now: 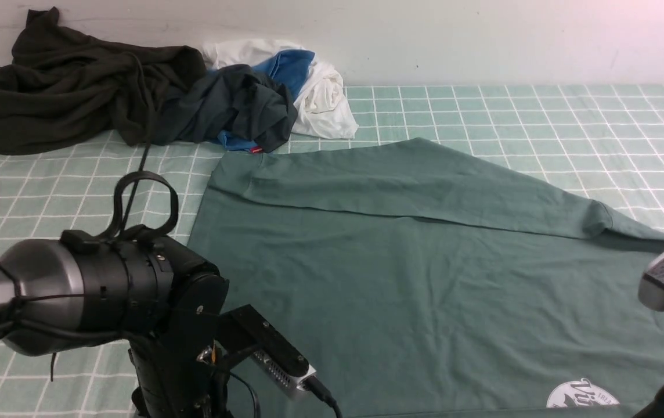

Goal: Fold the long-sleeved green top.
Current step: Use the left arm to clamp the cuff closest to it, then use the left arm to drag and place the cuff at the centered position on the left edge of the fabric

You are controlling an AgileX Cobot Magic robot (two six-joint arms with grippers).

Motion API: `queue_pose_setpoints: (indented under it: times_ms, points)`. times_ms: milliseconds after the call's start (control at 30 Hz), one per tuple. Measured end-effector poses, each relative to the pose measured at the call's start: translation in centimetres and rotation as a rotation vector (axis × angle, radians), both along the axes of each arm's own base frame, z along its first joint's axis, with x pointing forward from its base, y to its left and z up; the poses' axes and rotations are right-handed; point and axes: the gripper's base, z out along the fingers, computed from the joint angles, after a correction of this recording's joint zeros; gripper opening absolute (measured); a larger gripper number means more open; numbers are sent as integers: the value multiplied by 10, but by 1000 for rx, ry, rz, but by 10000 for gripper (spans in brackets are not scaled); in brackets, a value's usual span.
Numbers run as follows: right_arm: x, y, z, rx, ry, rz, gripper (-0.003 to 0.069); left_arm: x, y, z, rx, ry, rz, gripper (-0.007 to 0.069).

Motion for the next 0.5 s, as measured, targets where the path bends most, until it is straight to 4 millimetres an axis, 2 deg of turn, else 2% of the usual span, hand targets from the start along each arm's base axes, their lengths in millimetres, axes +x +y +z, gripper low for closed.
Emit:
queue_pose_setpoints:
  times_ms: [100, 133, 200, 233, 267, 433, 500]
  points:
    - [0, 0, 0, 0, 0, 0, -14, 0, -2, 0, -9, 16, -7, 265]
    - [0, 0, 0, 0, 0, 0, -14, 0, -3, 0, -13, 21, -13, 190]
    - [0, 0, 0, 0, 0, 0, -14, 1, -3, 1, -12, 23, -17, 132]
    - [0, 0, 0, 0, 0, 0, -14, 3, -4, 5, -11, 21, -22, 64]
    - [0, 0, 0, 0, 0, 0, -14, 6, -6, 9, -8, 18, -26, 39]
    - [1, 0, 0, 2, -13, -2, -14, 32, -17, 44, 10, -66, -68, 22]
    - [3, -1, 0, -7, -33, -17, -14, 48, -22, 68, 13, -141, -87, 22]
